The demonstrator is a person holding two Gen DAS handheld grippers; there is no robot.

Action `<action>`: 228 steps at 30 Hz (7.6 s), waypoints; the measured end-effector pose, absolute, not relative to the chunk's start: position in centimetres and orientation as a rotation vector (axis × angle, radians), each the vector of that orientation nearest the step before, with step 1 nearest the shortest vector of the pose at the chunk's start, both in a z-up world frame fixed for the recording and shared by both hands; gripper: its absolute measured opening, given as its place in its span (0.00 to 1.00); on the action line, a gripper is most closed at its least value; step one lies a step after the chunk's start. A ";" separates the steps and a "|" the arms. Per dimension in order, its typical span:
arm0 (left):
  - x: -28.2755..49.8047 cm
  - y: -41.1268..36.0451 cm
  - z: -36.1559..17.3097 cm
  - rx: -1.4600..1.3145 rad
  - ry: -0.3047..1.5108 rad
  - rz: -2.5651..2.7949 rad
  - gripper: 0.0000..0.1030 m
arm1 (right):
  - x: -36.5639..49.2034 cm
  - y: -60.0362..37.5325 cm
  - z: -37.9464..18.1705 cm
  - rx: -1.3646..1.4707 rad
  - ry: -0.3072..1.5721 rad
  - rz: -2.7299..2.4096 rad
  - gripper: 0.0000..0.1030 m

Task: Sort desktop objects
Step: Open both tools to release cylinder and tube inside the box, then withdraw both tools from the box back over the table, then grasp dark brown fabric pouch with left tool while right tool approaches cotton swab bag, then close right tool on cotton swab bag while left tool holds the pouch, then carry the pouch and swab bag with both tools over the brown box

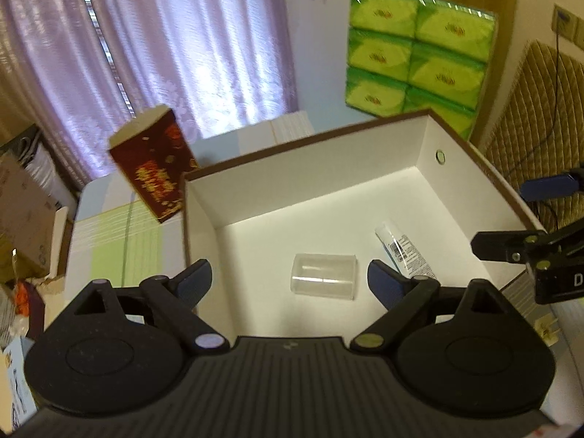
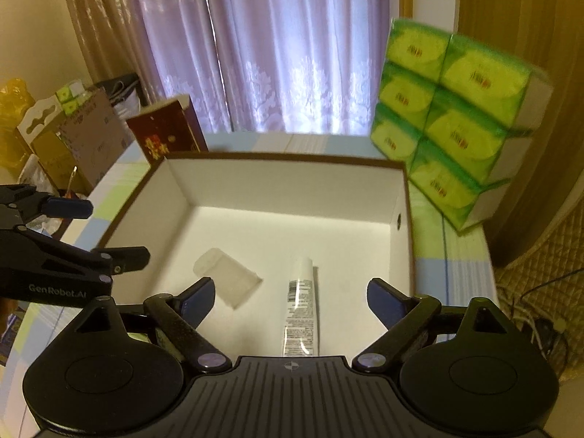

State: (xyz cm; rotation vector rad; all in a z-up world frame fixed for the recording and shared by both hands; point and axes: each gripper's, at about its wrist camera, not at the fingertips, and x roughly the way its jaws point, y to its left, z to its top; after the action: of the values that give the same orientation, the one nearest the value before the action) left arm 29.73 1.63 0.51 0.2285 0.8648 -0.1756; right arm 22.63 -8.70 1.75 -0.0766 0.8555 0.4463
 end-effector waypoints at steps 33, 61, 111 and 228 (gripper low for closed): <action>9.7 3.2 10.4 0.074 0.557 -0.018 0.97 | 6.1 -14.3 9.9 -0.092 0.526 0.502 0.98; 3.2 3.7 6.5 0.135 0.714 -0.015 0.97 | 0.0 -18.6 5.2 -0.058 0.730 0.472 0.98; 10.5 -0.6 -11.3 0.201 0.978 -0.294 0.82 | 4.9 -15.5 -8.0 -0.009 0.990 0.469 0.84; 9.2 4.4 -10.5 0.075 1.040 -0.247 0.21 | 3.6 -8.8 -11.9 -0.388 1.052 0.700 0.25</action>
State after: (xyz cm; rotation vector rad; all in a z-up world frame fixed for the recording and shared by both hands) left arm 9.24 4.42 -10.50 0.0754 1.0397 -0.2466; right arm 3.62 -8.79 -11.90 -0.3884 1.0518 0.6997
